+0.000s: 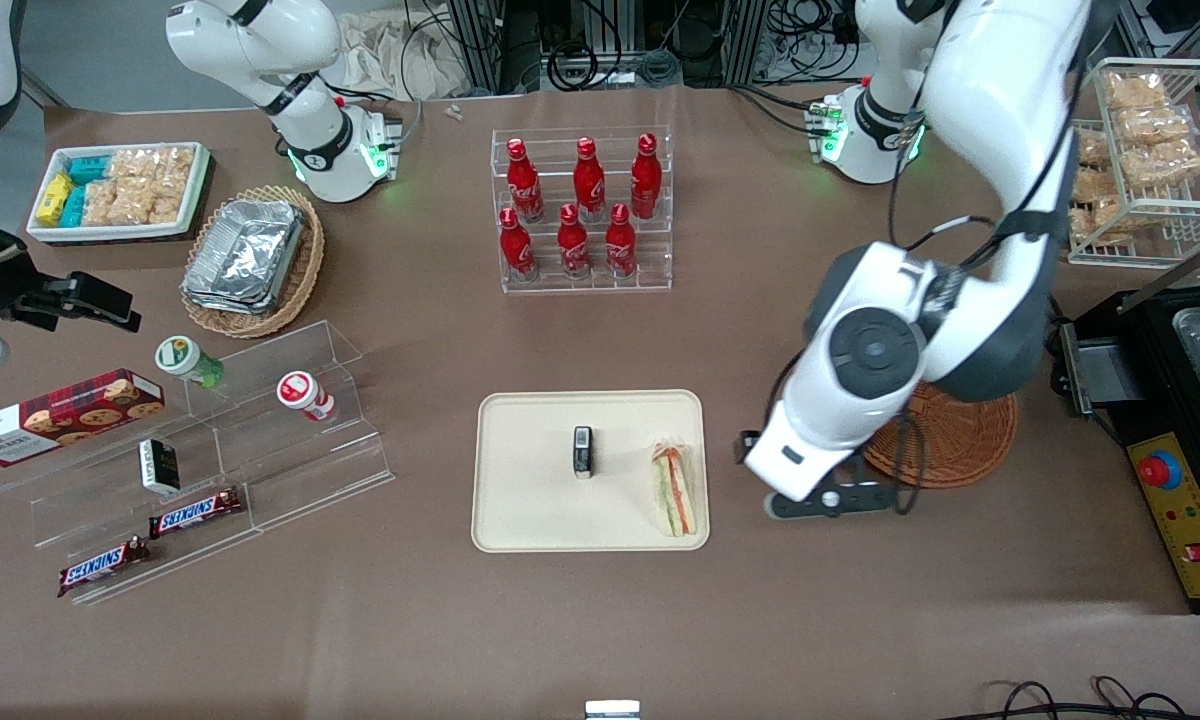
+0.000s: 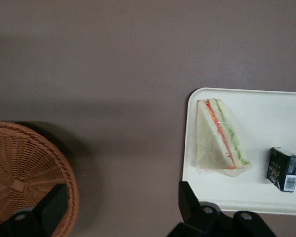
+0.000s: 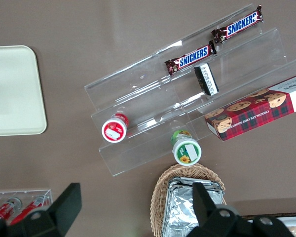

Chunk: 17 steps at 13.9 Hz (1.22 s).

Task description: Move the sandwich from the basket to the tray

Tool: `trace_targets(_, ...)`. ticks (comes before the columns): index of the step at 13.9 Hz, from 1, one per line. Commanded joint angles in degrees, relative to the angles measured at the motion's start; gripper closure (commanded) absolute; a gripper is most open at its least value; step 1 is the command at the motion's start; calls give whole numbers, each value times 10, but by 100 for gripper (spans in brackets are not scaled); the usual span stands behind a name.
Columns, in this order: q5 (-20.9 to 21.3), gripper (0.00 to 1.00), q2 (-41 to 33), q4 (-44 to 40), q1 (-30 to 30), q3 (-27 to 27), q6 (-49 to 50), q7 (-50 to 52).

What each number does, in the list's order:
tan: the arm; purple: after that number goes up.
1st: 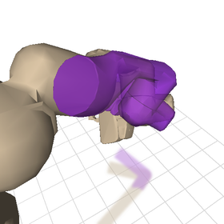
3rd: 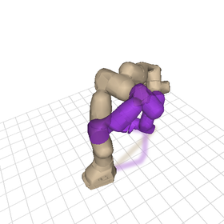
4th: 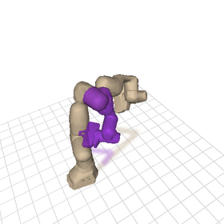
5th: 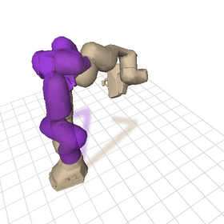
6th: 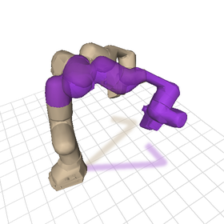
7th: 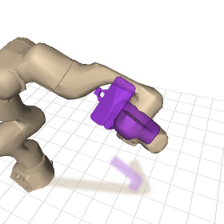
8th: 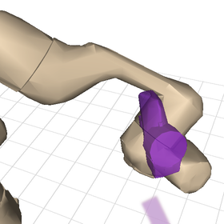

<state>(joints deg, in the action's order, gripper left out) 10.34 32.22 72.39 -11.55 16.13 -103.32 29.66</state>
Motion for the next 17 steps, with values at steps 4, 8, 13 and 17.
trace_targets(4, -87, 11, -182, 193, 52, -64, 8, -173)
trace_targets(8, -120, 1, -254, 252, 54, -139, 14, -275)
trace_targets(13, -129, 0, -275, 258, 56, -193, 37, -304)
trace_targets(17, -97, 0, -234, 191, 51, -189, 37, -300)
